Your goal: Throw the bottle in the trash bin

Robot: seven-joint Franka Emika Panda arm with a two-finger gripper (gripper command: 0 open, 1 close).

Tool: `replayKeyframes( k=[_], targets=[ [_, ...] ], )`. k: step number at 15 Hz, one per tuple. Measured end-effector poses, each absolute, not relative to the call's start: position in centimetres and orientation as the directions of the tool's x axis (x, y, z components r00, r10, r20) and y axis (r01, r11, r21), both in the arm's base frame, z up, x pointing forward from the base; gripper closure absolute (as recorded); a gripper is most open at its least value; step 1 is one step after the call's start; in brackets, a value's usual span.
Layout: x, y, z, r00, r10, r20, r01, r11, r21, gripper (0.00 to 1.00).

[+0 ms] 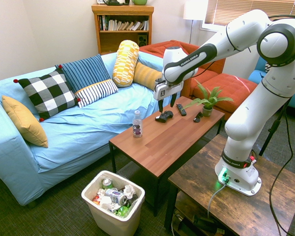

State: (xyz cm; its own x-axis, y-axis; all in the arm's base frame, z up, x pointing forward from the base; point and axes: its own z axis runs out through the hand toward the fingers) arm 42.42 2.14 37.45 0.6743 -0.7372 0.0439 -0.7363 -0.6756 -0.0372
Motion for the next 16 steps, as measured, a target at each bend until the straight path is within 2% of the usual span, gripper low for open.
replayKeyframes(
  k=[5,11,16],
  targets=[
    [44.1,2.3,37.4,0.662,-0.748,0.044,-0.747,-0.663,-0.046,0.0],
    [50.5,4.7,37.6,0.609,-0.789,0.076,-0.785,-0.614,-0.08,0.0],
    [56.3,5.9,35.2,0.573,-0.815,0.081,-0.813,-0.579,-0.072,0.0]
  ],
)
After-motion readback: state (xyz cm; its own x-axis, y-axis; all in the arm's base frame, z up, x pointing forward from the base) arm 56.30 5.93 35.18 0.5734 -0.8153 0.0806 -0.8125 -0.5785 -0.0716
